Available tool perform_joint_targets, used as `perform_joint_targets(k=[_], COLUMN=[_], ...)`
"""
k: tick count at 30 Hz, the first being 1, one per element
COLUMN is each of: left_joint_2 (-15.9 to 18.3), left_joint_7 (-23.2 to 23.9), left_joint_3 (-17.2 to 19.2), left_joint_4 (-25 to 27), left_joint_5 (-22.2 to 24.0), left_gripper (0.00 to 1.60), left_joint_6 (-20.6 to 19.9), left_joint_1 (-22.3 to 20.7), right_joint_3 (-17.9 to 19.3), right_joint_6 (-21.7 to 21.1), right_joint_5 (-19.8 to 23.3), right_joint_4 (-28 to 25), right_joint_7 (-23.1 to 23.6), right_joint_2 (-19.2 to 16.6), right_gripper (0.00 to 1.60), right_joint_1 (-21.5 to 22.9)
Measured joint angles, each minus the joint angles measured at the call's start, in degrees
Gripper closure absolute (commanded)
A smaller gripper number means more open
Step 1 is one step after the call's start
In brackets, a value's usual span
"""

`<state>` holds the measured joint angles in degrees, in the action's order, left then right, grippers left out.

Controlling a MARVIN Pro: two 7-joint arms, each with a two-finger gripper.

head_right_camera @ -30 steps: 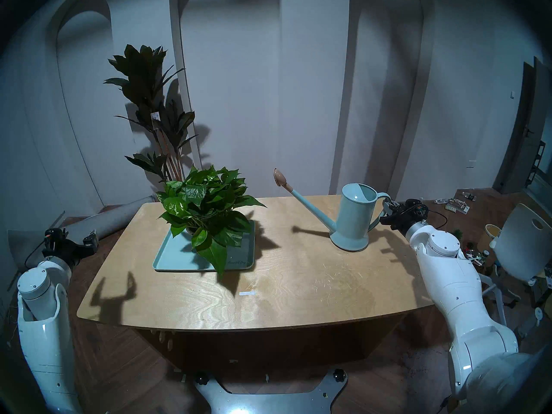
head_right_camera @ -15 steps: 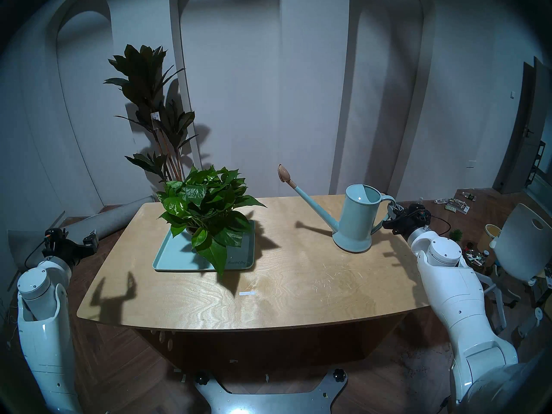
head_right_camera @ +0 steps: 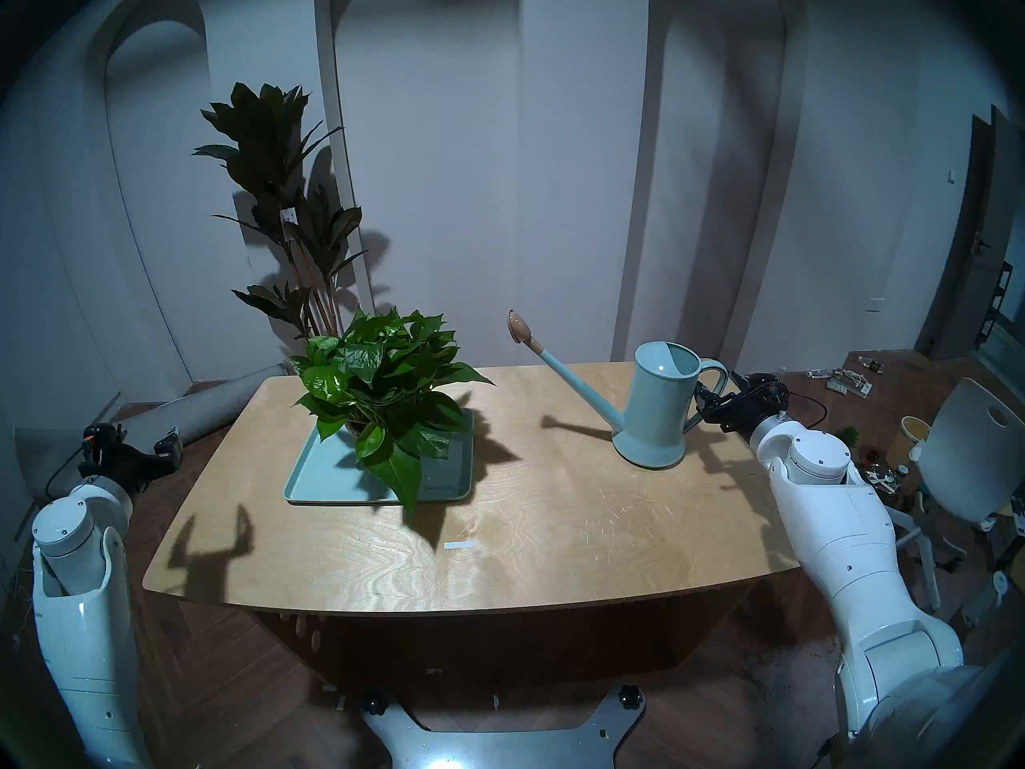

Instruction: Pick up the watering can and pour water into the potted plant, then put the can down

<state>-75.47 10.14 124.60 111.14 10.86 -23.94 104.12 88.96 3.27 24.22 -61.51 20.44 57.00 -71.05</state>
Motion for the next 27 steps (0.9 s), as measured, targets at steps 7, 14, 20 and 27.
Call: perform_joint_targets(k=[7,14,20,27], left_joint_2=[0.00,0.00,0.00,0.00], left_joint_7=[0.00,0.00,0.00,0.00], left_joint_3=[0.00,0.00,0.00,0.00], left_joint_4=[0.00,0.00,0.00,0.00], left_joint_5=[0.00,0.00,0.00,0.00], left_gripper=[0.00,0.00,0.00,0.00], left_joint_6=[0.00,0.00,0.00,0.00], left_joint_1=[0.00,0.00,0.00,0.00], right_joint_3=[-1.16,-1.68,-1.43,-1.50], right_joint_6=[0.23,0.80,1.59,2.43], right_joint_5=[-0.72,-1.30,-1.34,-1.42], right_joint_4=[1.47,3.16,4.66,7.36], right_joint_7=[0.78,1.01,1.03,1.47], right_joint_2=[0.16,0.84,1.46,2.16], right_gripper=[0.21,0.00,0.00,0.00], right_joint_1=[1.53,3.03,4.51,6.84])
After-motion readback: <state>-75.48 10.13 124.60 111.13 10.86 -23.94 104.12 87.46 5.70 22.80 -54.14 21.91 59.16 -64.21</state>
